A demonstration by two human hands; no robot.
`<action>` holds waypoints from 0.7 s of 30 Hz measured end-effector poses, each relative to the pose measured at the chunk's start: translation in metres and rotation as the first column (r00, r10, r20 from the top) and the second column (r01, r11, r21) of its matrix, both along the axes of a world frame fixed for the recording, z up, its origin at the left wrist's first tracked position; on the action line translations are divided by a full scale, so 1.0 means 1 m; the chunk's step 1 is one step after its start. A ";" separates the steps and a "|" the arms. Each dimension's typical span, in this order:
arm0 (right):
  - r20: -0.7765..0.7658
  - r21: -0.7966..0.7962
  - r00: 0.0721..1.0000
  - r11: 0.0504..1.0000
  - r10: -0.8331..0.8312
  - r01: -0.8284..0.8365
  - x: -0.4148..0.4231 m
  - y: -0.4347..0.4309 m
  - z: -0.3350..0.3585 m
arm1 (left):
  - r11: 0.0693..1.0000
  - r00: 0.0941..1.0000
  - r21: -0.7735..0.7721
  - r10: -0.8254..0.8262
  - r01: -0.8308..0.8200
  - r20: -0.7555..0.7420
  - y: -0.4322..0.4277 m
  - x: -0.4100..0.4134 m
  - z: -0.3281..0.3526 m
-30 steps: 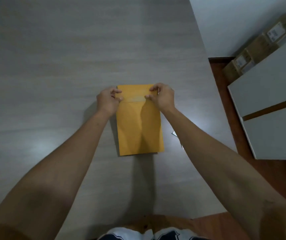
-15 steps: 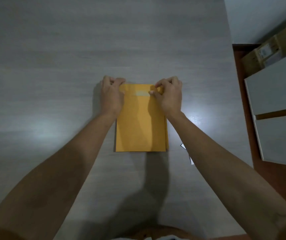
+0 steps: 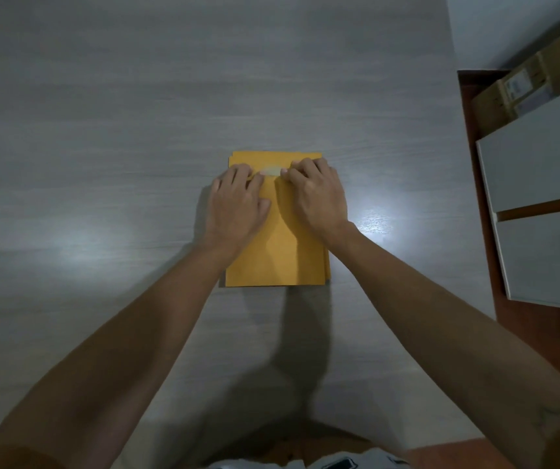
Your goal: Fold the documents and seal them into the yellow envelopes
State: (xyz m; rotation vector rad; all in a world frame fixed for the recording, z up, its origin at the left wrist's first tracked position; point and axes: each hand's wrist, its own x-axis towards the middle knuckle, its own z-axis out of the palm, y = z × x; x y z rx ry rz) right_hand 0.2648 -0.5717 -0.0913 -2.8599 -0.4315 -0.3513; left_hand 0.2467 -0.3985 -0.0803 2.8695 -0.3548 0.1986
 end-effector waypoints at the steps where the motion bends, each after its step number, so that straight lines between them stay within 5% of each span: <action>1: -0.006 -0.004 1.000 1.000 -0.005 0.005 -0.001 0.002 0.000 | 1.000 1.000 0.004 0.007 -0.007 -0.015 -0.001 -0.002 0.002; 5: -0.156 -0.007 0.988 1.000 -0.016 0.015 -0.002 0.005 0.021 | 0.998 0.988 -0.039 0.045 -0.051 -0.149 -0.001 -0.001 0.013; 8: -0.474 -0.086 0.879 0.996 -0.055 0.016 0.002 -0.005 0.045 | 0.973 0.947 -0.185 0.077 -0.140 -0.311 0.001 0.010 0.024; 11: -0.544 -0.131 0.828 0.988 -0.136 0.076 0.002 -0.002 0.053 | 0.918 0.905 -0.277 0.160 -0.283 -0.393 0.005 0.015 0.033; 15: -0.567 -0.015 0.733 0.895 -0.376 0.447 -0.008 0.014 0.059 | 0.713 0.741 -0.318 0.414 -0.625 -0.528 0.007 0.000 0.039; 21: -0.725 0.005 0.506 0.730 -0.468 0.683 0.000 0.018 0.068 | 0.437 0.520 -0.338 0.414 -0.833 -0.747 0.003 0.001 0.044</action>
